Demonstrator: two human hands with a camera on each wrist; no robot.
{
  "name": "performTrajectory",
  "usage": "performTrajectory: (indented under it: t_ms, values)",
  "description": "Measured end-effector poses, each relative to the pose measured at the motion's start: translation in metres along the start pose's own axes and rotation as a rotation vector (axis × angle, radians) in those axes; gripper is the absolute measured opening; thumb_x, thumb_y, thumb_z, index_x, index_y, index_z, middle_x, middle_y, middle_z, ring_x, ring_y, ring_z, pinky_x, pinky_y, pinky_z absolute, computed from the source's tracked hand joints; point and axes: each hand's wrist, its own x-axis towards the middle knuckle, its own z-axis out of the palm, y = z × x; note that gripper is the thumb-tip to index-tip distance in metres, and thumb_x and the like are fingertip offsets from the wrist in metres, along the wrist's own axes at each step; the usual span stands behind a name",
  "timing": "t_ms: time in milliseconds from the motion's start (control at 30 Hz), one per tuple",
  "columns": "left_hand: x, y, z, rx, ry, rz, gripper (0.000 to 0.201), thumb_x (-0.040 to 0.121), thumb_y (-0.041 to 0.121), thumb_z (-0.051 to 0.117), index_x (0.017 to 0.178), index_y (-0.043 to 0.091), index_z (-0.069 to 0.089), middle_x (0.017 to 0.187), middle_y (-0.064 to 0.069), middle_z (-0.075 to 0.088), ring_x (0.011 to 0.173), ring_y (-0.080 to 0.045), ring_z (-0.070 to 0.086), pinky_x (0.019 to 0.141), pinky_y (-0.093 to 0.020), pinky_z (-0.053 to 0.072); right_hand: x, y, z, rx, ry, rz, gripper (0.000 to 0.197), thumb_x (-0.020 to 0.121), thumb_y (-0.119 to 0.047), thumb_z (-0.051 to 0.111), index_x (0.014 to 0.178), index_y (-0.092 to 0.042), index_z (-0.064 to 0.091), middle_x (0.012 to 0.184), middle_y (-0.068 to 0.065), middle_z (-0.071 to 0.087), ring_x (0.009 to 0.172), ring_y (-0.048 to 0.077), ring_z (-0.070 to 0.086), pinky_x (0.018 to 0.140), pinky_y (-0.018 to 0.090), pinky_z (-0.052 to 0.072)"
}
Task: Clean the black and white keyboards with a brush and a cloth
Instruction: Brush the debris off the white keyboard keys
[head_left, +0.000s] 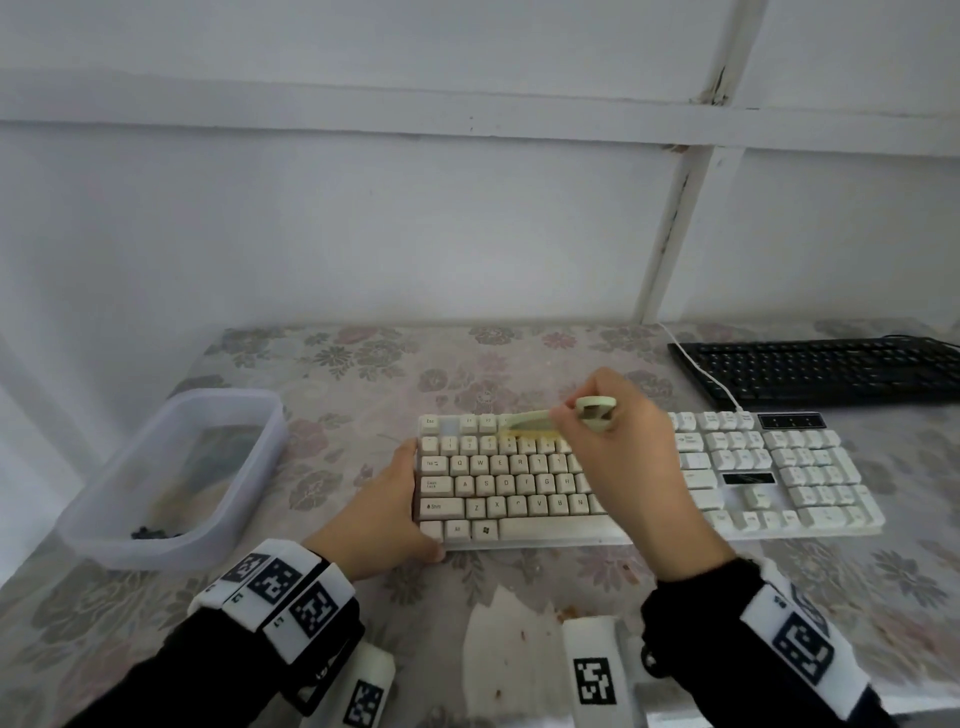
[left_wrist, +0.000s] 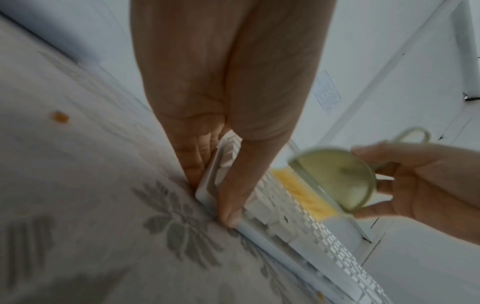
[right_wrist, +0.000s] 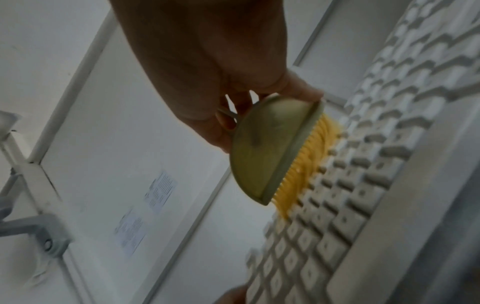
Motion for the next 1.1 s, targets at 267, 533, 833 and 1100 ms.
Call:
performTrajectory:
  t_ms: [267, 533, 833, 1100]
  values:
    - [-0.001, 0.002, 0.0, -0.017, 0.019, 0.017, 0.096, 0.062, 0.0, 0.078, 0.126, 0.043, 0.02, 0.112, 0.019, 0.055, 0.104, -0.001, 0.056, 0.083, -0.015, 0.048, -0.006, -0.04, 0.002, 0.178, -0.115, -0.018, 0.018, 0.087, -0.014, 0.065, 0.076, -0.006, 0.053, 0.068, -0.001, 0.056, 0.055, 0.004, 0.041, 0.05, 0.014, 0.037]
    - [0.001, 0.0, 0.001, -0.015, 0.023, -0.012, 0.096, 0.063, 0.002, 0.079, 0.128, 0.04, 0.019, 0.108, 0.018, 0.055, 0.097, 0.002, 0.055, 0.076, -0.015, 0.048, -0.012, -0.032, 0.026, 0.253, -0.158, 0.021, 0.018, 0.088, -0.012, 0.063, 0.076, -0.007, 0.052, 0.069, -0.001, 0.055, 0.059, 0.003, 0.043, 0.055, 0.016, 0.037]
    - [-0.001, 0.0, 0.001, -0.014, -0.001, 0.013, 0.106, 0.06, 0.005, 0.079, 0.142, 0.034, 0.017, 0.121, 0.018, 0.054, 0.108, -0.003, 0.055, 0.092, -0.028, 0.05, 0.001, -0.008, -0.029, 0.07, 0.038, 0.026, 0.016, 0.088, -0.012, 0.063, 0.076, -0.007, 0.054, 0.066, -0.004, 0.053, 0.054, 0.005, 0.041, 0.049, 0.016, 0.035]
    - [0.0, 0.001, 0.001, -0.012, 0.025, -0.004, 0.095, 0.063, -0.001, 0.078, 0.126, 0.039, 0.018, 0.105, 0.015, 0.056, 0.093, 0.003, 0.055, 0.069, -0.012, 0.046, -0.015, -0.037, 0.029, 0.267, -0.144, 0.006, 0.018, 0.087, -0.014, 0.065, 0.074, -0.011, 0.052, 0.069, -0.002, 0.056, 0.062, 0.002, 0.046, 0.056, 0.015, 0.038]
